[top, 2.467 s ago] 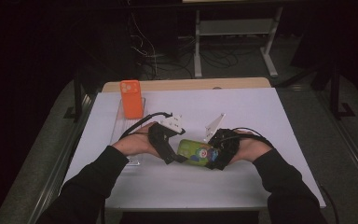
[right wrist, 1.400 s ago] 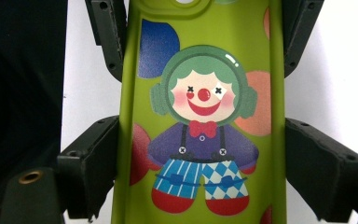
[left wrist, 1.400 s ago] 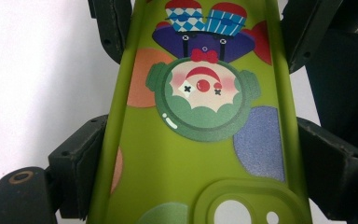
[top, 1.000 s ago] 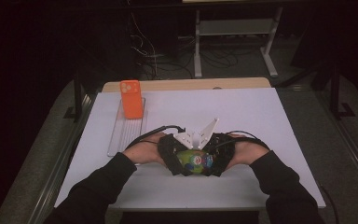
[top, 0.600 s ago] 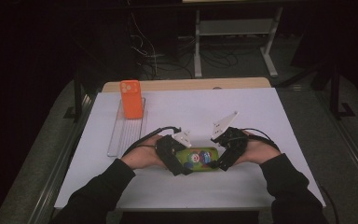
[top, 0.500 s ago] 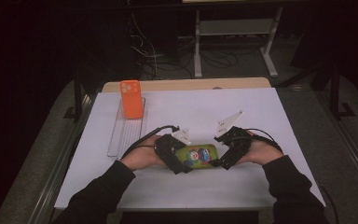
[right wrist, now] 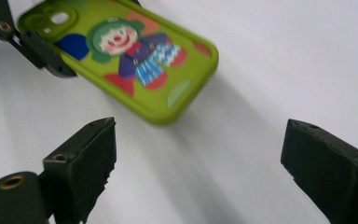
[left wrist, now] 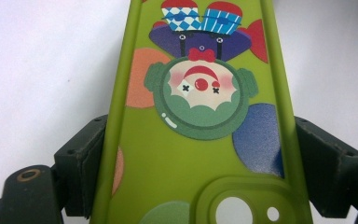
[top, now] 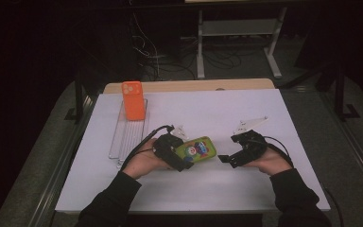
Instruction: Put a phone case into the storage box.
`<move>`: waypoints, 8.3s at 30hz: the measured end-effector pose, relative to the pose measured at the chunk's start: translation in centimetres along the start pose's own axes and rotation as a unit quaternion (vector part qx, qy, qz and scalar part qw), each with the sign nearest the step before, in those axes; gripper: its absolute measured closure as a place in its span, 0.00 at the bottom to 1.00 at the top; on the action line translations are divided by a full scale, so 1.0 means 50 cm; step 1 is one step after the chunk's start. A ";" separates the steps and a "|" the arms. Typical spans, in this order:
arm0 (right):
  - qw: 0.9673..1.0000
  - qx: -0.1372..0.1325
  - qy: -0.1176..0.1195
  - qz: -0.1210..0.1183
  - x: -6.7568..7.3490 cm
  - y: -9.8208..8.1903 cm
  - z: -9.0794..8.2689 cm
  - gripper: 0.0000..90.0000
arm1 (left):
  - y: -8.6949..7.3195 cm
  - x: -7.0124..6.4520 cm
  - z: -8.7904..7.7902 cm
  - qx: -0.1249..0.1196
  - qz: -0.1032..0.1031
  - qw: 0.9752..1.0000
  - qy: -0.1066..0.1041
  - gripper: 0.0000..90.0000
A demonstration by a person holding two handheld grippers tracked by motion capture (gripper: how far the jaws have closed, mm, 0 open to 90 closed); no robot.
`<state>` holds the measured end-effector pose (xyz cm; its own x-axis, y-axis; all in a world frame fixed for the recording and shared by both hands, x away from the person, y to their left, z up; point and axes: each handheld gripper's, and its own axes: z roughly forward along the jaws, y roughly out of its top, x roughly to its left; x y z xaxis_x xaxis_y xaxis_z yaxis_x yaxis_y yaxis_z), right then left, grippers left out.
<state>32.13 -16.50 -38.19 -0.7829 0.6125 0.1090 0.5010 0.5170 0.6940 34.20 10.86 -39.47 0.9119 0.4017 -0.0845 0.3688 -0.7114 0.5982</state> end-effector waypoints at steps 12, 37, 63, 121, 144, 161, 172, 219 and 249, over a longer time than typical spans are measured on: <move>0.996 -0.012 -0.056 0.066 0.028 -0.048 0.049 0.02 | -0.022 0.010 -0.003 0.007 -0.042 0.999 0.021 0.17; 0.993 -0.035 -0.110 -0.031 0.059 -0.042 0.082 0.02 | -0.021 0.004 -0.004 0.000 -0.051 0.999 0.011 0.17; 0.934 -0.043 -0.254 -0.248 0.116 -0.032 0.093 0.04 | -0.017 0.009 -0.015 -0.009 -0.062 0.998 -0.007 0.17; 0.739 -0.031 -0.382 -0.554 0.228 -0.052 0.166 0.84 | -0.011 0.004 -0.021 -0.007 -0.049 0.999 -0.019 0.16; 0.797 -0.029 -0.376 -0.471 0.192 -0.043 0.148 0.84 | -0.029 0.019 -0.059 -0.053 -0.061 0.997 -0.011 0.00; 0.917 -0.071 -0.292 -0.261 0.136 -0.022 0.104 0.84 | -0.032 0.021 -0.056 -0.050 -0.054 0.997 0.009 0.00; 0.960 -0.102 -0.225 -0.133 0.109 -0.013 0.084 0.84 | -0.034 0.019 -0.050 -0.040 -0.054 0.998 0.011 0.00; 0.984 -0.148 -0.074 0.060 0.091 -0.008 0.081 0.84 | 0.081 0.055 -0.015 -0.179 -0.122 0.976 -0.017 0.00; 0.987 -0.134 -0.076 0.047 0.095 -0.008 0.090 0.75 | 0.097 0.055 -0.008 -0.217 -0.132 0.967 -0.019 0.15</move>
<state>29.86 -11.12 -41.15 -0.6633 0.7432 0.0874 0.4373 0.2901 0.8512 38.40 8.76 -36.48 0.8048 0.5093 -0.3048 0.4877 -0.2750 0.8286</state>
